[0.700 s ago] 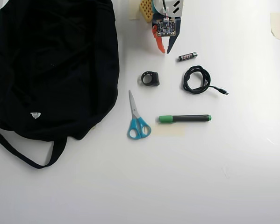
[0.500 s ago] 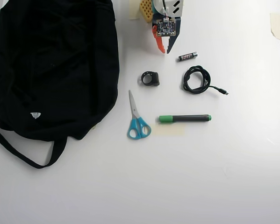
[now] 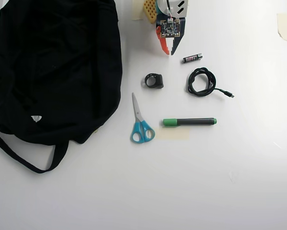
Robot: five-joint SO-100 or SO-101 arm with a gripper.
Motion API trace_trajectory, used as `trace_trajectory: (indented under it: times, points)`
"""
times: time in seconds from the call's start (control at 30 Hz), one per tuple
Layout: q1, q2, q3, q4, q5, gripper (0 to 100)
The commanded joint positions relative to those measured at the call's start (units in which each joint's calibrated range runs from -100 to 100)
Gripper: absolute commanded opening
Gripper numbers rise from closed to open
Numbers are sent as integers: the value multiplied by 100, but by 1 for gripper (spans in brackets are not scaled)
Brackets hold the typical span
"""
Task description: Put the green marker into the black bag
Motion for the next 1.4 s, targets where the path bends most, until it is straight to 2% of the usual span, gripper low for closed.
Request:
trace_trajectory:
  times: [0.0,1.0,1.37]
  points:
    - [40,-83,148,34,-11,2]
    - [-20,-83,148,17,-11,2]
    - [-27,-66,67,-1310,-48,2]
